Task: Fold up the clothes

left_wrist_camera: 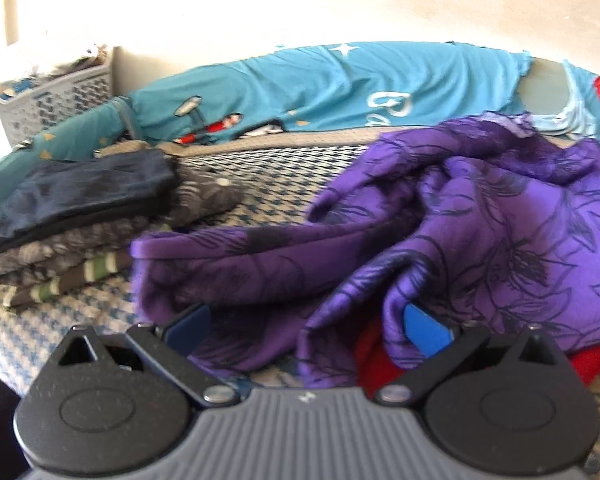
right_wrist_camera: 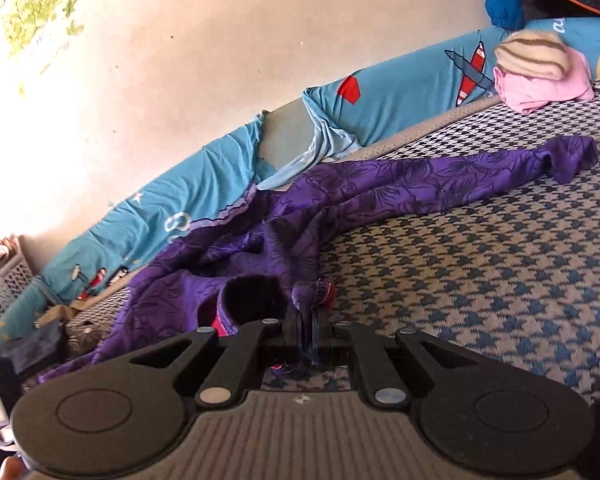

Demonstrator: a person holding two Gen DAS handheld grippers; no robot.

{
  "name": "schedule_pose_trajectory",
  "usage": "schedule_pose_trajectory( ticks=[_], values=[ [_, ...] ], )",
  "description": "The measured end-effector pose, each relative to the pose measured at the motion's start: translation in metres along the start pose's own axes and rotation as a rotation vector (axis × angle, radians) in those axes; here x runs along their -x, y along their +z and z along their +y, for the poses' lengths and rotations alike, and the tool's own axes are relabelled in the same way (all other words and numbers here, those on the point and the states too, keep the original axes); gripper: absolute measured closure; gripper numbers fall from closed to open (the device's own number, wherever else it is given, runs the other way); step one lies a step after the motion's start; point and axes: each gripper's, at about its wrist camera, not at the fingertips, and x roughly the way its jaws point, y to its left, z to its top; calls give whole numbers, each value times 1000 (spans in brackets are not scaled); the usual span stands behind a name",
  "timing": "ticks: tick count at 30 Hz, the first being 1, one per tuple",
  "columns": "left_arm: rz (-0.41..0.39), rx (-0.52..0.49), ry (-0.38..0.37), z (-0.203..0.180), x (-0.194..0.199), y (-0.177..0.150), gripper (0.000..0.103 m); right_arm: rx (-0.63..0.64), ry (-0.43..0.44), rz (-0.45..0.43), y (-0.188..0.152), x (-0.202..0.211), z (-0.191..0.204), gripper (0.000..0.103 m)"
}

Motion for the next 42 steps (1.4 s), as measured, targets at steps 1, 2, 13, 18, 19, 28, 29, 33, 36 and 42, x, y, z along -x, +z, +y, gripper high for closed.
schedule_pose_trajectory(
  ticks=[1,2,13,18,19,28,29,33,36,42],
  values=[
    [-2,4,24,3,0,0,0,-6,1,-8,-1,3,-1,97],
    [1,10,42,5,-1,1,0,-19,-5,-20,-1,6,-4,97],
    [37,92,95,34,-3,2,0,-75,-107,-43,2,11,-20,95],
    [27,58,-3,27,8,-4,0,-21,-126,11,-2,3,-14,93],
    [21,50,-14,25,10,-4,0,-4,-131,21,-3,2,-13,88],
    [7,-51,-47,9,21,-12,0,140,-100,93,-21,-2,5,79],
    [11,-57,-51,9,21,-13,0,158,-77,91,-22,-1,8,79],
    [7,-52,-91,11,23,-17,0,213,-8,72,-26,2,22,79],
    [-10,-67,-103,10,25,-18,0,230,60,66,-29,0,34,79],
    [13,-62,-86,14,18,-19,0,318,181,108,-43,-15,68,79]
  ],
)
